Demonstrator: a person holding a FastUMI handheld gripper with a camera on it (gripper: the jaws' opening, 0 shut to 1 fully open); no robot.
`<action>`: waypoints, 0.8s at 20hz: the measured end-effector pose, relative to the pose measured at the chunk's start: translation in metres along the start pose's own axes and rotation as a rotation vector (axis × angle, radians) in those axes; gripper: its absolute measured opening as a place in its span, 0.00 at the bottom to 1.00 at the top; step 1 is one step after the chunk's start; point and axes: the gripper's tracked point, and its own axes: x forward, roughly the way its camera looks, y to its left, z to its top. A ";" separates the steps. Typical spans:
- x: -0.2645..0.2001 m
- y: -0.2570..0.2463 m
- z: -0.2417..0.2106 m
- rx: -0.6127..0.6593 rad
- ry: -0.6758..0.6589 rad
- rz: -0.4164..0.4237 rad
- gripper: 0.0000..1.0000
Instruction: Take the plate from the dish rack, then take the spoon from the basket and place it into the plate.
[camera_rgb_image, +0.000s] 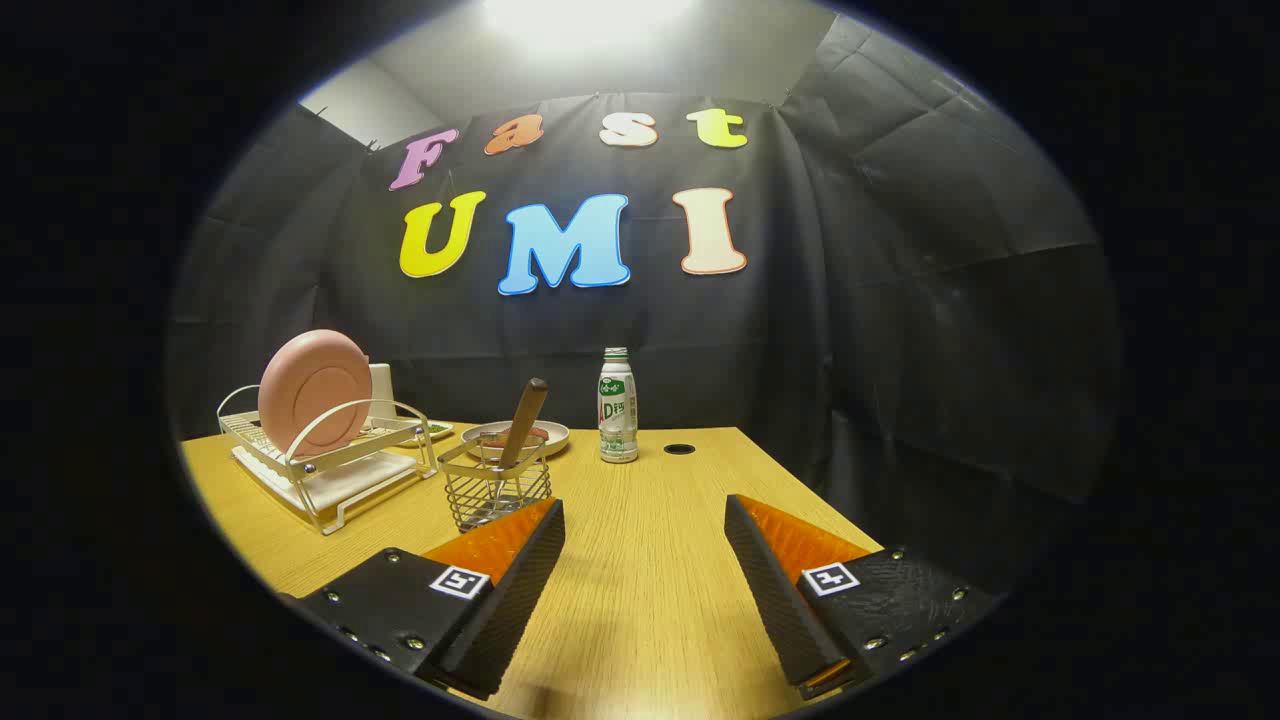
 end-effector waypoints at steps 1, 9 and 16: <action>0.001 0.001 -0.001 0.000 0.001 0.000 0.98; 0.008 0.002 0.001 0.007 -0.006 0.005 0.98; 0.069 -0.015 0.037 0.025 -0.102 -0.043 0.98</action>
